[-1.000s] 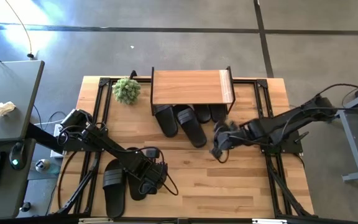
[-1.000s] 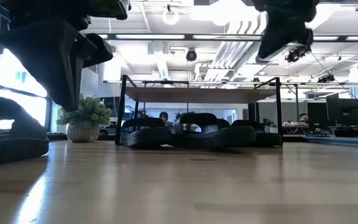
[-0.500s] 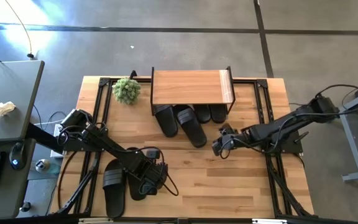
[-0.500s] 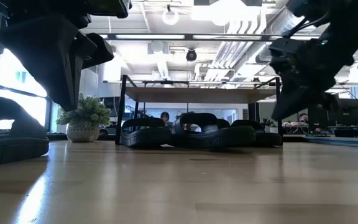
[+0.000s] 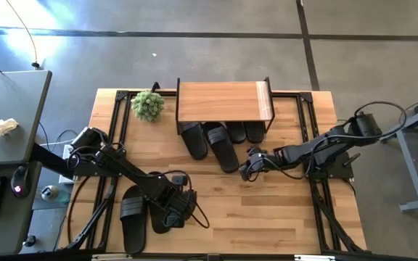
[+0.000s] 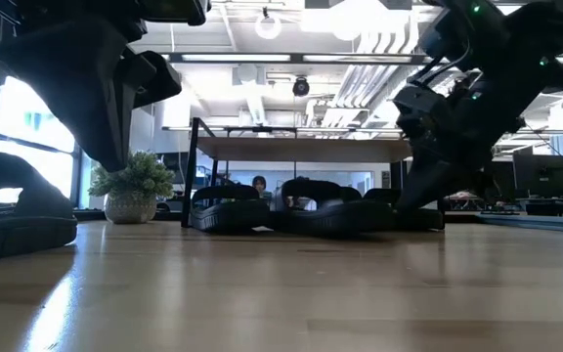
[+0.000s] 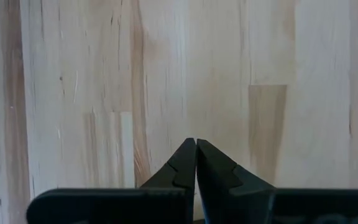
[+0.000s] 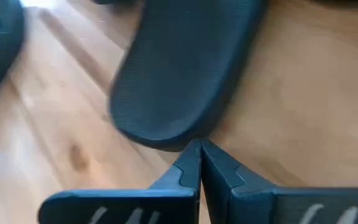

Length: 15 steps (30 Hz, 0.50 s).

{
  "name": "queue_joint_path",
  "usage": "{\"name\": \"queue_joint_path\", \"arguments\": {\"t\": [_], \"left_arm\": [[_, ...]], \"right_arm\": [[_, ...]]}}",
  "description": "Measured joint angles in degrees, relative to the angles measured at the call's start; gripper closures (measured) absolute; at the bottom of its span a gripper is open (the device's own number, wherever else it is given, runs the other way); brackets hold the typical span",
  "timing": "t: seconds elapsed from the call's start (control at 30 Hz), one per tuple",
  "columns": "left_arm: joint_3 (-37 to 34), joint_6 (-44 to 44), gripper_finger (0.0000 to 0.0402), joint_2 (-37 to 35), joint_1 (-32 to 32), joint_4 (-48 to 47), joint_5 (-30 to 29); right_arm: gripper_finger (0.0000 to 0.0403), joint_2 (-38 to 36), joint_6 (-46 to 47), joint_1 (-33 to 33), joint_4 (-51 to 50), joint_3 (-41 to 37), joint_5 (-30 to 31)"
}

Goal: Pick and place slides into the shelf
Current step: Adjust the black slippers under the shelf

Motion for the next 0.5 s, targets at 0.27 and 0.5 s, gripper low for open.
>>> {"name": "queue_joint_path", "arguments": {"t": [0.27, 0.5], "left_arm": [[0.0, 0.0, 0.0399, 0.0, 0.0, 1.0, 0.0], [0.0, 0.0, 0.0399, 0.0, 0.0, 1.6, 0.0]], "right_arm": [[0.0403, 2.4, -0.4, 0.0, 4.7, 0.0, -0.7], [0.0403, 3.2, -1.1, -1.0, 7.3, 0.0, -1.1]]}}
